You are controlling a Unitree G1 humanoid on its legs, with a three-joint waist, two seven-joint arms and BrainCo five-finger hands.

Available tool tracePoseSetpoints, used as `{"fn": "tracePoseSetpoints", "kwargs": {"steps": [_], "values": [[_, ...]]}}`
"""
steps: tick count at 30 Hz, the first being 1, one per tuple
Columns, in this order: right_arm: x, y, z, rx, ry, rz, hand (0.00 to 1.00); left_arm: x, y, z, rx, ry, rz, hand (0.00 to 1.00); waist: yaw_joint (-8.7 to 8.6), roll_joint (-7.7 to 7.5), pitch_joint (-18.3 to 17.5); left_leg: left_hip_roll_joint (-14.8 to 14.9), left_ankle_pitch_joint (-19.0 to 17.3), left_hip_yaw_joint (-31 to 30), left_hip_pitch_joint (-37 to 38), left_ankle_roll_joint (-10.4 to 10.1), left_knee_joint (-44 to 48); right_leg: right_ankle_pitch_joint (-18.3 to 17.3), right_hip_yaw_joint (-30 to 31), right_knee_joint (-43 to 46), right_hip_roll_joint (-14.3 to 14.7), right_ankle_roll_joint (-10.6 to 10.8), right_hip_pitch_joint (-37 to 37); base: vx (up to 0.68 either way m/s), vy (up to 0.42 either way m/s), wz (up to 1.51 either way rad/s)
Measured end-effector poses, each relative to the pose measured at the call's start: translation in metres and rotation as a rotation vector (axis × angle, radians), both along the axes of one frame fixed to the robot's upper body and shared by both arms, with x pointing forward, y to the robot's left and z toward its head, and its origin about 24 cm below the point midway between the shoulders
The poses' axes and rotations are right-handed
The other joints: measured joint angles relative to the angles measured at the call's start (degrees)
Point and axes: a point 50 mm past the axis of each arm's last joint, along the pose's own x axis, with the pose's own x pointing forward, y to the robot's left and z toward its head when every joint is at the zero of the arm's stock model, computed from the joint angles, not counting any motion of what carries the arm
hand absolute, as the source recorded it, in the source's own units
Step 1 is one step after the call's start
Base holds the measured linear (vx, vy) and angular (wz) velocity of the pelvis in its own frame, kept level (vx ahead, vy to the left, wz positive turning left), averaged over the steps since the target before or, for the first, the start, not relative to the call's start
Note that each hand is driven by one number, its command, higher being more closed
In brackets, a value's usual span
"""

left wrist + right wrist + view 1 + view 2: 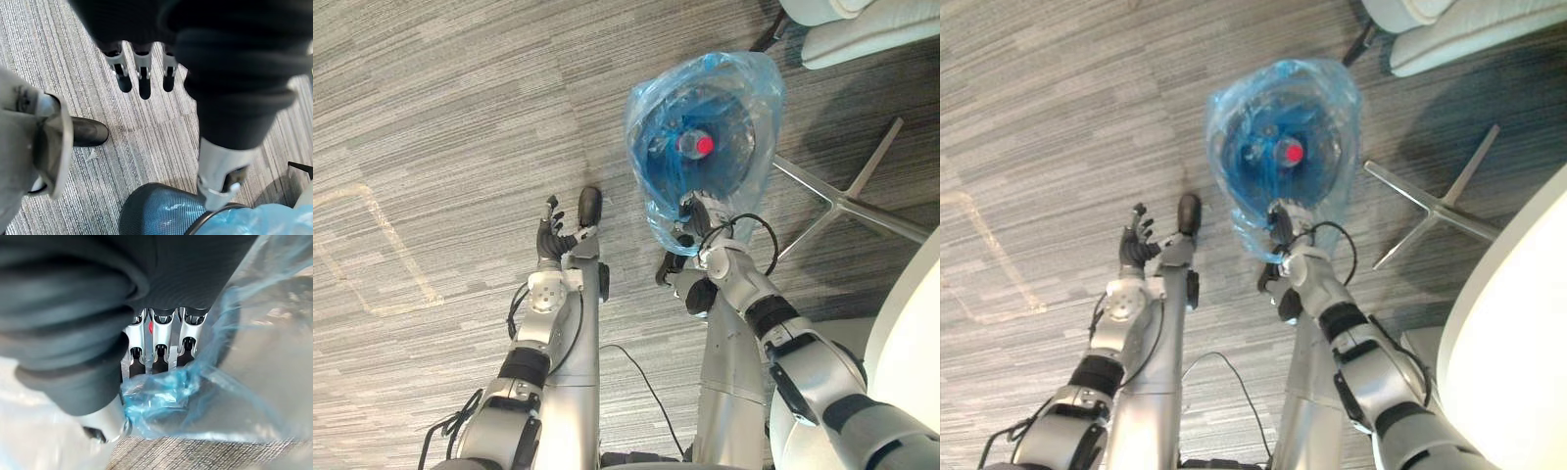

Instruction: Gather rubbish on tea table into small bin, then transfer packed bag to large trash can.

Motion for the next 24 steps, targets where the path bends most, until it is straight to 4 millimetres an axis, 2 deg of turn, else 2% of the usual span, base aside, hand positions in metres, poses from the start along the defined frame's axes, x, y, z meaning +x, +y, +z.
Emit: {"fn": "tracePoseSetpoints", "kwargs": {"steps": [8,11,18,24], "values": [[-0.007,-0.001,0.000,0.065,-0.019,0.005,1.00,-0.003,-0.003,-0.006,-0.036,0.022,0.009,0.00,0.42,0.06,-0.5,0.9,0.0,-0.3,3.7,0.0,0.6,0.5,-0.2,-0.5,1.0,-0.5,4.1,-0.01,0.017,-0.05],[-0.014,0.000,-0.008,0.089,-0.001,0.015,1.00,-0.005,-0.004,-0.011,-0.020,0.043,0.003,0.00,0.67,0.08,-0.5,1.0,0.0,-0.6,6.2,0.0,0.1,0.5,-0.5,-0.7,1.2,-0.6,6.8,-0.01,0.003,0.01],[-0.043,0.008,-0.041,0.187,0.085,0.052,1.00,-0.024,-0.003,-0.042,0.020,0.160,-0.027,0.00,0.70,-0.17,-1.7,1.3,0.6,-0.3,18.0,0.7,-6.1,2.0,-1.4,-7.0,1.9,-0.5,18.7,0.03,0.009,0.03],[-0.080,0.023,-0.071,0.280,0.195,0.117,1.00,-0.053,-0.001,-0.082,0.067,0.314,-0.051,0.00,0.09,-0.80,-4.8,1.3,1.6,1.3,33.1,0.7,-14.1,3.5,-1.4,-16.1,2.4,1.0,33.6,0.08,-0.001,0.02]]}}
